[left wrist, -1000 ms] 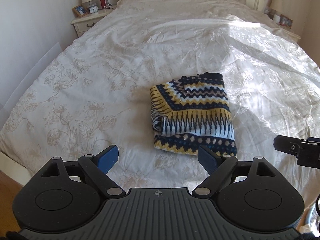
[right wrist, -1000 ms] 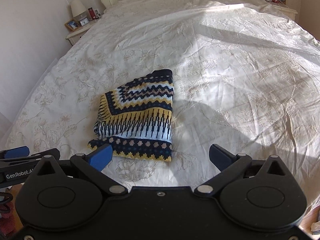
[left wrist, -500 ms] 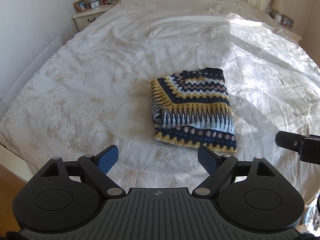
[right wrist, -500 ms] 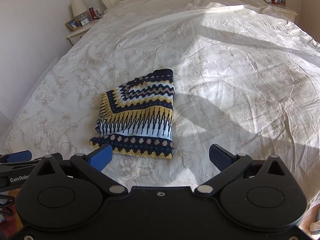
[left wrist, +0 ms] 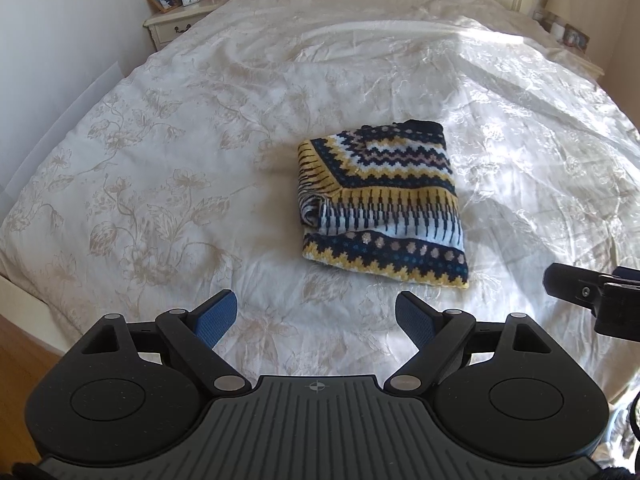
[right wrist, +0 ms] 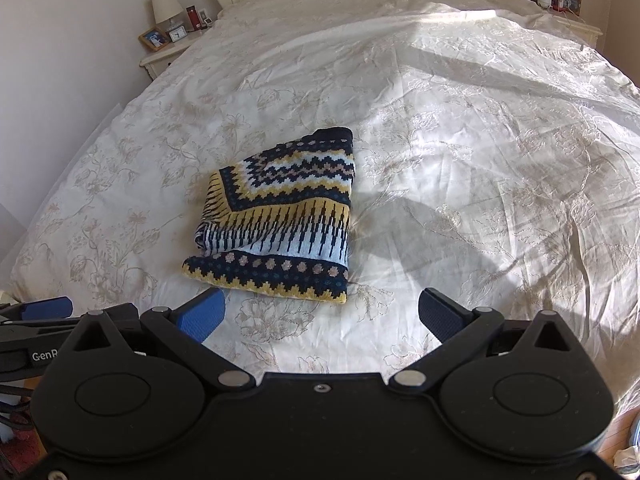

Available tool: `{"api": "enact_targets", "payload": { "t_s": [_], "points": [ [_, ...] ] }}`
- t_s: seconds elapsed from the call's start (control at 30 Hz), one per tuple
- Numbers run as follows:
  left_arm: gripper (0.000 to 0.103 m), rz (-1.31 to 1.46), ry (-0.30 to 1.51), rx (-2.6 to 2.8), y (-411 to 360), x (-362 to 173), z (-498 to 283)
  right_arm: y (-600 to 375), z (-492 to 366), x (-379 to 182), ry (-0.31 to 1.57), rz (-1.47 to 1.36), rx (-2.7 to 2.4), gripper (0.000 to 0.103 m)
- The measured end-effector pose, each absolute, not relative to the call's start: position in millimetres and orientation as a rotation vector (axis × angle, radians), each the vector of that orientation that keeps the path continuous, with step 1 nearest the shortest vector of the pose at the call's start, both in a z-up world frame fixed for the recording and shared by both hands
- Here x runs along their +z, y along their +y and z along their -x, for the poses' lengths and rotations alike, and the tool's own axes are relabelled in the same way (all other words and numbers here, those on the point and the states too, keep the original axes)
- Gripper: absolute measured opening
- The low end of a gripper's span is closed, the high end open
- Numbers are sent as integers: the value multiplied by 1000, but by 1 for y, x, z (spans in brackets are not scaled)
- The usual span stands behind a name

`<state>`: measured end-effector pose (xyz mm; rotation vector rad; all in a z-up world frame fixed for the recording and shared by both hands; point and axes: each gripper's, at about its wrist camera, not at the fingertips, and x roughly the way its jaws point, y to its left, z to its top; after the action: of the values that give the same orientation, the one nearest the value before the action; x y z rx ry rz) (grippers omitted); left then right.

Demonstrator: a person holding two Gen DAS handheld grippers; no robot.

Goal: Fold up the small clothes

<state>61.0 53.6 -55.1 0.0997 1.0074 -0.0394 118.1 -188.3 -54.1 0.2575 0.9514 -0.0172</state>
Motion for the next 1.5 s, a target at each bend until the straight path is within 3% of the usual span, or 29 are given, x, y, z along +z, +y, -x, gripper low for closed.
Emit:
{"api": "enact_targets", "payload": {
  "t_s": [1.5],
  "points": [
    [87, -87, 1052, -19, 62, -65, -67, -180, -128, -66, 993, -300, 3, 102]
  ]
}}
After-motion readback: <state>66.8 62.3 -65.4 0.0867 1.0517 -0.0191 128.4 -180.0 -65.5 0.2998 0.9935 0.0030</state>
